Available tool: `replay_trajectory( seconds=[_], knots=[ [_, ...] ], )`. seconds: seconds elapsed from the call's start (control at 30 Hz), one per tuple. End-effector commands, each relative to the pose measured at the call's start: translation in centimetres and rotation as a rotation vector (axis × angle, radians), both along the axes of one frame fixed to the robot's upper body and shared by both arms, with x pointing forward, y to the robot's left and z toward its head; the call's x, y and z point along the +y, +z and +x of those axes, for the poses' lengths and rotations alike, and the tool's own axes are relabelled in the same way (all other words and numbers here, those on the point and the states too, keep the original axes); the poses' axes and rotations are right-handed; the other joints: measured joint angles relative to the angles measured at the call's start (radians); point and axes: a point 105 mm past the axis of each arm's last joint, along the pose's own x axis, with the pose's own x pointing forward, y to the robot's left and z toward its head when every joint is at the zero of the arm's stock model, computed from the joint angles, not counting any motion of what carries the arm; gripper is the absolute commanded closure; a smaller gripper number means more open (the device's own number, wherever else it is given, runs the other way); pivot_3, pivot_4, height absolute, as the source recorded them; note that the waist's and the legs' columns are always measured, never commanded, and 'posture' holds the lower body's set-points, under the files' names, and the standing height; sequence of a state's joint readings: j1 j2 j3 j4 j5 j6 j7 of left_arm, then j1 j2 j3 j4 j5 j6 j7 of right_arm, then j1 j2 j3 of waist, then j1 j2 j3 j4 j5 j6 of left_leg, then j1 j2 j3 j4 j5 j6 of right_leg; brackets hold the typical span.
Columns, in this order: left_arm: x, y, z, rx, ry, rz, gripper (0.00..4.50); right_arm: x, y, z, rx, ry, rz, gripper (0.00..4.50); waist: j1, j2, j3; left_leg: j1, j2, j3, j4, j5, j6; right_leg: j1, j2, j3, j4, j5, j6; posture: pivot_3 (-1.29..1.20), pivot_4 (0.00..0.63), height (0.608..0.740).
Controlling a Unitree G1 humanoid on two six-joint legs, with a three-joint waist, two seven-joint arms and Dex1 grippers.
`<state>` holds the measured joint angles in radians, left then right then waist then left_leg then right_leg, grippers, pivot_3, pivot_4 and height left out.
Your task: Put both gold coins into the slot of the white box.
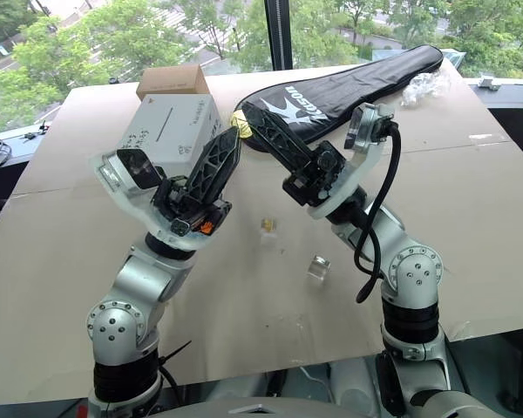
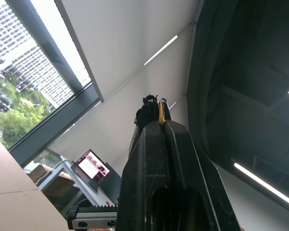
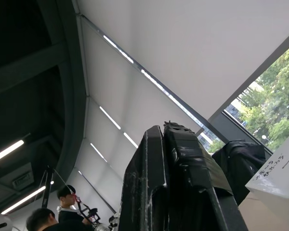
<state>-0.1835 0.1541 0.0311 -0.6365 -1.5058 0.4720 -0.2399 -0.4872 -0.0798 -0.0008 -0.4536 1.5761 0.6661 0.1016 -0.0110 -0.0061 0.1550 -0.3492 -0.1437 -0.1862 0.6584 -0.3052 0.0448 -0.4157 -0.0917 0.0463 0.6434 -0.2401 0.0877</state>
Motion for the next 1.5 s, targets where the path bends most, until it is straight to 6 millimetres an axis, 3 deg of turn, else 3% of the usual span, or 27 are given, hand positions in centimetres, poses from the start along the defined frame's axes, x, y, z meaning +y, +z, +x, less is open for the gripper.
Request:
replay_trajectory(
  seconds=[0.03, 0.77, 0.9, 1.03, 1.27, 1.37, 1.5],
  knots=[
    [0.0, 0.9, -1.0, -0.058, -0.014, -0.011, 4.46, 0.3, 0.8, -0.9, -0.037, 0.029, 0.004, 4.5, 0.0, 0.0, 0.0, 0.0, 0.0, 0.0, 0.0, 0.0, 0.0, 0.0, 0.0, 0.0, 0.0, 0.0, 0.0, 0.0, 0.15, 0.74],
    [0.3, 0.4, -1.0, -0.05, -0.007, -0.009, 4.46, 0.8, 0.1, -1.5, -0.038, 0.082, -0.054, 4.5, 0.0, 0.0, 0.0, 0.0, 0.0, 0.0, -0.001, 0.0, 0.0, 0.0, 0.0, 0.0, -0.001, 0.0, 0.0, 0.0, 0.15, 0.74],
    [0.2, 0.3, -1.0, -0.043, -0.009, -0.007, 4.5, 0.7, 0.2, -1.5, -0.048, 0.076, -0.048, 3.19, 0.0, 0.0, 0.0, 0.0, 0.0, 0.0, -0.002, 0.0, 0.0, -0.001, 0.0, 0.0, -0.001, 0.0, 0.0, 0.0, 0.15, 0.74],
    [0.2, 0.2, -0.9, -0.037, -0.007, -0.004, 4.5, 0.6, 0.1, -0.6, -0.009, 0.026, -0.032, 1.16, 0.0, 0.0, 0.0, 0.0, 0.0, 0.0, -0.002, 0.0, 0.0, -0.001, 0.0, 0.0, -0.001, 0.0, 0.0, 0.0, 0.15, 0.74],
    [0.9, 0.3, 0.1, -0.032, 0.092, 0.039, 4.5, -0.9, 0.4, 0.6, 0.022, -0.062, 0.024, 1.16, 0.001, 0.0, 0.0, 0.0, 0.0, 0.0, -0.003, 0.0, 0.0, -0.001, 0.0, 0.001, -0.001, 0.0, 0.0, 0.0, 0.15, 0.74],
    [2.2, 0.5, 1.2, -0.047, 0.205, 0.155, 4.5, -2.7, -1.0, 1.9, -0.012, -0.176, -0.076, 1.16, 0.002, 0.0, 0.0, 0.0, 0.0, 0.0, -0.003, 0.0, 0.0, -0.001, 0.0, 0.0, -0.001, 0.0, 0.0, 0.0, 0.15, 0.74],
    [5.6, 2.0, 1.3, -0.165, 0.354, 0.387, 4.5, -6.0, -3.1, 3.0, -0.13, -0.299, -0.299, 1.16, 0.003, 0.0, 0.001, 0.0, 0.0, 0.001, -0.004, 0.0, 0.0, -0.003, 0.0, 0.001, -0.001, 0.0, 0.0, 0.0, 0.15, 0.74]
  ],
)
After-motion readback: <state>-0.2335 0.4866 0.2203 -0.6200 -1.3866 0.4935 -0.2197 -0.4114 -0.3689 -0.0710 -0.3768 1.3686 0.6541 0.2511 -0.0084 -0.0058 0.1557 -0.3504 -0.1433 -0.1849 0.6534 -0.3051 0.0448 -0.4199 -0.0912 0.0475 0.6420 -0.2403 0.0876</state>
